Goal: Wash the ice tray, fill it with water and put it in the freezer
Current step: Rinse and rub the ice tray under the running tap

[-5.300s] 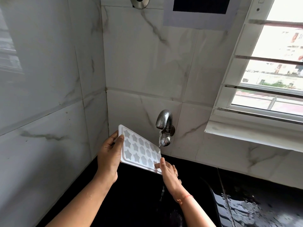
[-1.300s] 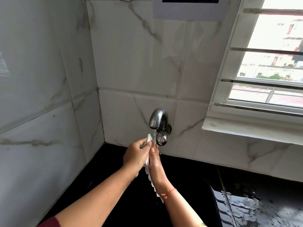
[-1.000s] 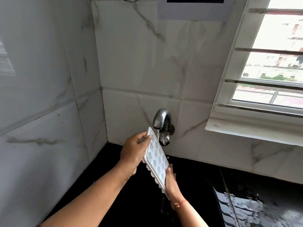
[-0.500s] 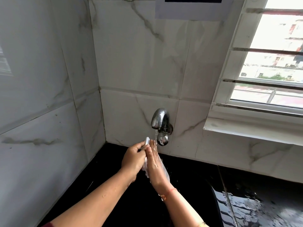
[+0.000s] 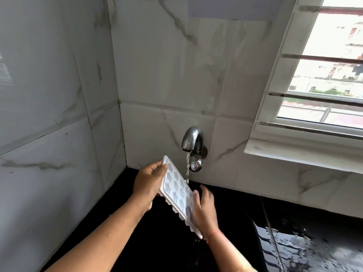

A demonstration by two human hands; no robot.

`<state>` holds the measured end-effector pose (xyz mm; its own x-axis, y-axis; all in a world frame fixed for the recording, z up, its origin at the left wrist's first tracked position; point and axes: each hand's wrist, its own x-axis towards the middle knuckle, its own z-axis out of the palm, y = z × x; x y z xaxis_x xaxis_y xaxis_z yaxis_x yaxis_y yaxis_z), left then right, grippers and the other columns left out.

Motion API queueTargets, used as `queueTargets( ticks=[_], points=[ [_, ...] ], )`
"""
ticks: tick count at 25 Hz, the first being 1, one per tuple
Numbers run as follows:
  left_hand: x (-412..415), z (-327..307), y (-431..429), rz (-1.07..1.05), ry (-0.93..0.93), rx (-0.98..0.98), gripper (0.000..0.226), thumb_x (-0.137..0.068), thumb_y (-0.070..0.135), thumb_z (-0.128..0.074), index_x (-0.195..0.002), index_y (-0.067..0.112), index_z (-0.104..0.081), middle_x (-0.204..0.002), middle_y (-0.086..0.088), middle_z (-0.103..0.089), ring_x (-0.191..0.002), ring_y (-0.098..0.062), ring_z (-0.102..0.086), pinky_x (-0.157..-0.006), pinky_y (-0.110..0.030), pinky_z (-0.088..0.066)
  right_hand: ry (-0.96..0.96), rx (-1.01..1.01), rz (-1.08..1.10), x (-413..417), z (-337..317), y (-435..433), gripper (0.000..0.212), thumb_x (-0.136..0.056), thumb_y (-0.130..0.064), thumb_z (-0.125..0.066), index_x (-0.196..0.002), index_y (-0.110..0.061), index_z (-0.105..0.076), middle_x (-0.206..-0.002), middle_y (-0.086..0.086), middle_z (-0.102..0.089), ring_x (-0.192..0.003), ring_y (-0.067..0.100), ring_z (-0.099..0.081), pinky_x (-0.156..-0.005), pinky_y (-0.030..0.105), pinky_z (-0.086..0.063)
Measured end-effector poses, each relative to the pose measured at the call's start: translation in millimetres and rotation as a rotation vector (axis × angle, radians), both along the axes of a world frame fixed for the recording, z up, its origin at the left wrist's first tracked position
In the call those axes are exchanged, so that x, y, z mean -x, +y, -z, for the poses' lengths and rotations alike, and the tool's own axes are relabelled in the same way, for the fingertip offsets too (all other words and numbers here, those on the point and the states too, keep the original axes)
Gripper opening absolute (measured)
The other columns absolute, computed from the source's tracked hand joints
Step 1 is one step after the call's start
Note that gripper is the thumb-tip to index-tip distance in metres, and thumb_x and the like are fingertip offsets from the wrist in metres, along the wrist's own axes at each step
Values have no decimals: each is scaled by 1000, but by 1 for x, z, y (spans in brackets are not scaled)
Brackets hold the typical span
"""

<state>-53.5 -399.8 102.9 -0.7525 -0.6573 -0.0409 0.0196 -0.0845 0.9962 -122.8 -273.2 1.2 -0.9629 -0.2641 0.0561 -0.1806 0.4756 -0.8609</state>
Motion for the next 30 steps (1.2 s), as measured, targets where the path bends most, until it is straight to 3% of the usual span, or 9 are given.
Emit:
queueTargets(
  ticks=[4, 7, 11, 15, 19, 20, 23, 27, 30],
  points=[
    [-1, 2, -2, -11, -4, 147, 25, -87, 21, -60, -111, 14, -66, -98, -4, -71, -87, -14, -64, -92, -33, -50, 481, -176, -39, 29, -57, -12, 58, -87, -7, -51, -142, -14, -33, -154, 15, -17, -141, 32, -20, -109, 37, -31],
    [-1, 4, -3, -26, -6, 192, 28, -87, 23, -61, -113, 14, -66, -101, -3, -71, -90, -13, -65, -95, -35, -50, 497, -542, -271, 45, -72, -20, 63, -87, -1, -44, -144, -17, -26, -158, 6, -1, -145, 31, -4, -103, 44, -40],
    [-1, 1, 2, -13, 13, 171, 28, -88, 19, -60, -115, 11, -64, -97, -2, -69, -83, -9, -62, -90, -28, -48, 607, -716, -237, 51, -77, -20, 49, -90, 1, -34, -137, -14, -36, -153, 6, -20, -139, 29, -25, -87, 44, -49],
    [1, 4, 1, -11, 27, 164, 28, -88, 20, -59, -114, 12, -65, -94, 2, -69, -86, -10, -64, -90, -28, -50, 557, -506, -127, 54, -64, -23, 45, -89, -7, -44, -132, -19, -43, -147, -1, -35, -121, 31, -49, -80, 37, -48],
    [2, 8, 4, -21, 7, 201, 29, -88, 20, -60, -115, 12, -64, -83, 15, -64, -77, 6, -58, -71, -4, -46, 434, -288, -10, 47, -60, -30, 50, -86, -8, -51, -131, -30, -49, -150, -11, -34, -122, 26, -51, -88, 31, -46],
    [2, 10, 4, -13, 3, 220, 29, -87, 21, -60, -115, 13, -64, -81, 17, -63, -75, 7, -57, -70, -4, -46, 422, -247, 11, 45, -61, -31, 52, -84, -6, -52, -130, -30, -51, -149, -12, -35, -122, 24, -52, -88, 31, -46],
    [0, 13, 3, 6, -5, 270, 26, -87, 23, -61, -111, 18, -66, -76, 14, -65, -65, 7, -57, -72, -15, -45, 369, -142, 65, 42, -63, -33, 52, -83, -4, -54, -127, -29, -55, -145, -13, -42, -119, 24, -55, -92, 32, -46],
    [-11, 10, 0, 61, -13, 317, 30, -85, 25, -63, -114, 18, -65, -92, -2, -72, -80, -7, -64, -84, -26, -51, 278, -64, 99, 45, -66, -32, 42, -85, -7, -57, -124, -24, -60, -137, -6, -52, -120, 21, -55, -97, 23, -39],
    [-27, 9, -1, 147, -26, 377, 30, -79, 30, -70, -106, 38, -62, -90, -4, -74, -84, -12, -68, -86, -36, -54, 89, 218, -9, 47, -67, -19, 42, -85, -7, -61, -125, -17, -59, -136, 0, -54, -124, 12, -51, -103, 14, -33]
  ],
)
